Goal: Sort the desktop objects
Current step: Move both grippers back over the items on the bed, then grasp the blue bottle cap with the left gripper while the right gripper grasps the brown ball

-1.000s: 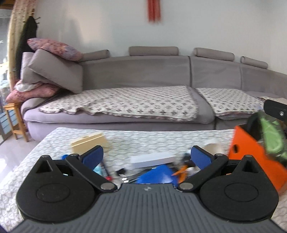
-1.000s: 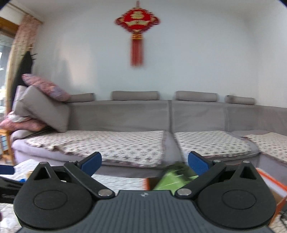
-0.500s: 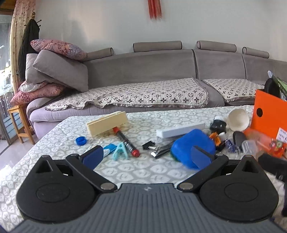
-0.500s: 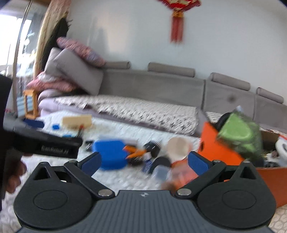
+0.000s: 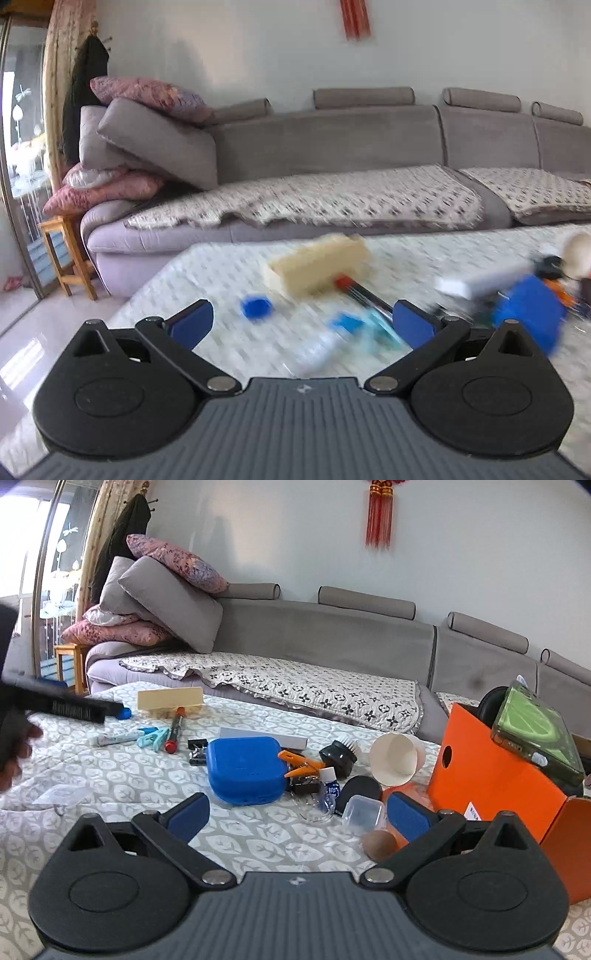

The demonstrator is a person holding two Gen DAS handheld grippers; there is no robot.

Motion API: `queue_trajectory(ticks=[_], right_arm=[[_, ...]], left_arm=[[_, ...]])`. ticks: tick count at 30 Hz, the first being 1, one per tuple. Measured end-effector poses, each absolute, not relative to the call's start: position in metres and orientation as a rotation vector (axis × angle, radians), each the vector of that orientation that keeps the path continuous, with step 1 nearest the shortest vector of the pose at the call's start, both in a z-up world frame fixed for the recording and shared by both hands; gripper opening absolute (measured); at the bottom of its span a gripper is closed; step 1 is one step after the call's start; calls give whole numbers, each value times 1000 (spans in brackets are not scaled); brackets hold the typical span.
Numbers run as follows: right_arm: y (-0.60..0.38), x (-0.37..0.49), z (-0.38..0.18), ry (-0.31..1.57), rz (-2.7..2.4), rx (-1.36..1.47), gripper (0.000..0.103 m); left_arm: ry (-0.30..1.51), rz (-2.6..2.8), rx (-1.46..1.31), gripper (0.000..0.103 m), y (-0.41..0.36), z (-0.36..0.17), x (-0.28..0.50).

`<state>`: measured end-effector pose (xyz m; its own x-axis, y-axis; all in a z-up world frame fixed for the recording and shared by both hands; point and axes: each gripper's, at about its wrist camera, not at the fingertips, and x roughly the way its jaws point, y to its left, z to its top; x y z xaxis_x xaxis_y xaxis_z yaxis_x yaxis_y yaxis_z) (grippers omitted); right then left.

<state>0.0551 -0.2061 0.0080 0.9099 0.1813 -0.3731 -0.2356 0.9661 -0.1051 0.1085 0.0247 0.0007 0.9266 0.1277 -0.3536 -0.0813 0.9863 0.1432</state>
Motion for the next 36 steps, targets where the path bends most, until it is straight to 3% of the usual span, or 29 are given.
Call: queue_trajectory(ticks=[9, 11, 14, 27, 30, 34, 36], right_arm=[[-215, 86, -2, 450, 139, -177, 101], [-217, 93, -5, 483, 128, -164, 92], [-219, 100, -10, 527, 119, -156, 76], [-229, 108, -17, 628, 78, -98, 76], [-230, 107, -15, 629, 83, -107, 75], [-232, 109, -14, 639, 116, -97, 64], [-234, 109, -14, 642, 122, -89, 64]], left_arm=[[457, 95, 112, 103, 66, -23, 167], [474, 76, 61, 97, 70, -19, 167], [452, 85, 71, 97, 69, -15, 169], [558, 4, 57, 92, 71, -24, 182], [587, 1, 43, 87, 75, -26, 188], [632, 28, 10, 68, 82, -29, 195], [644, 32, 22, 66, 84, -29, 193]])
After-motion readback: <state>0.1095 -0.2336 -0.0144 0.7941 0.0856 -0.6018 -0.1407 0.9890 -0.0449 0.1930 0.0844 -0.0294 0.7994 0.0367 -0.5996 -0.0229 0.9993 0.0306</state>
